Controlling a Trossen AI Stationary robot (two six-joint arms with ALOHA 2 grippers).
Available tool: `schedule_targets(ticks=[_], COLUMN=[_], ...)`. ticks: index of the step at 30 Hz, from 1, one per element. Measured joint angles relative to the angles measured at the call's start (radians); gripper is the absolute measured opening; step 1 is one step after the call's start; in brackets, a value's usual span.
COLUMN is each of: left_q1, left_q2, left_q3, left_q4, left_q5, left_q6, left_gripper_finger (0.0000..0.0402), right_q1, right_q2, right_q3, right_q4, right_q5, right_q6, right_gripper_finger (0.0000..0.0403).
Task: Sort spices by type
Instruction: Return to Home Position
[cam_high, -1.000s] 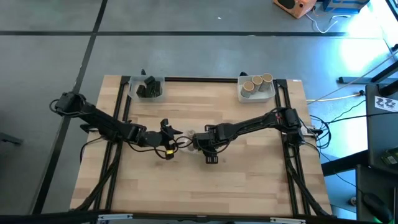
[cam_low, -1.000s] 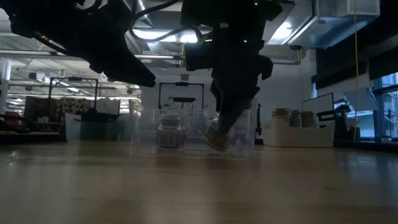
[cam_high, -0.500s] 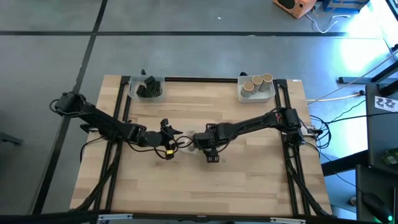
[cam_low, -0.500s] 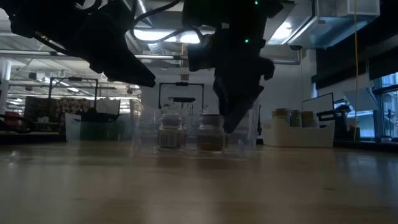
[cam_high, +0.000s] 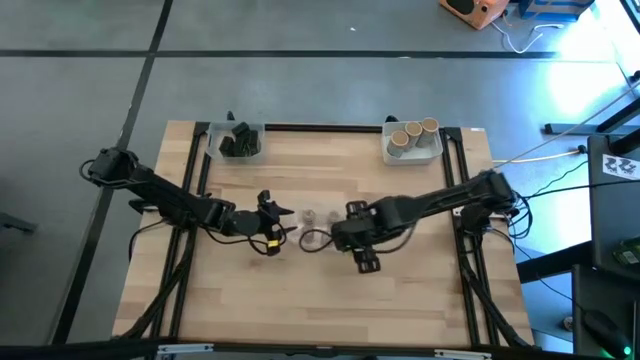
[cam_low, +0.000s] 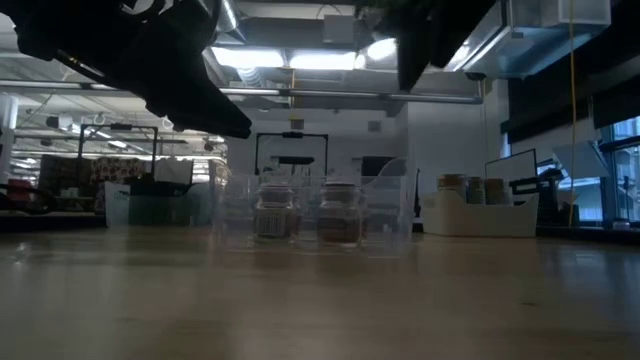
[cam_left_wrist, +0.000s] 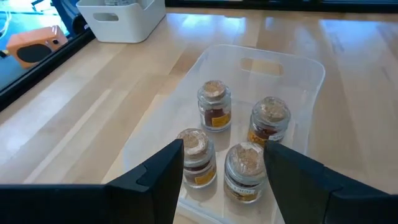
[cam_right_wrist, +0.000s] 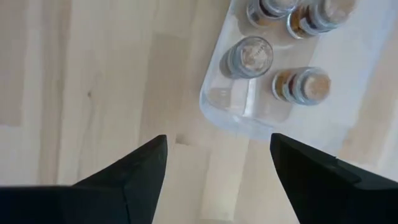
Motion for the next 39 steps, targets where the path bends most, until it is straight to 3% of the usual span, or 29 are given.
schedule_targets(ticks=[7,10,15,25,31,39], left_q1=[0.000,0.002,0.024,0.077,0.106,0.114], left_q2=[0.000,0.000,0.000,0.000,-0.029,-0.225], left_q3=[0.000,0.000,0.000,0.000,0.000,-0.032], left_q4=[-0.002,-0.002,-0.002,0.009,0.021,0.013], left_q5=[-0.002,-0.003,-0.003,0.015,0.127,0.233], left_q6=[-0.007,-0.017,-0.031,0.003,0.074,0.163], left_gripper_finger=[0.0205,0.0205,0.0205,0.0201,0.0136,0.0039], right_q1=[0.062,0.085,0.088,-0.035,-0.135,-0.182], right_q2=[-0.106,-0.173,-0.348,-0.824,-1.061,-1.325], right_q3=[-0.001,-0.062,-0.297,-0.866,-1.114,-1.291], right_q4=[-0.009,0.014,0.144,0.653,0.869,1.014], right_q5=[0.095,0.131,0.157,0.161,0.085,0.072], right_q6=[0.000,-0.001,0.022,0.001,-0.002,0.000], right_gripper_finger=[0.0247,0.0228,0.0195,0.0151,0.0143,0.0142])
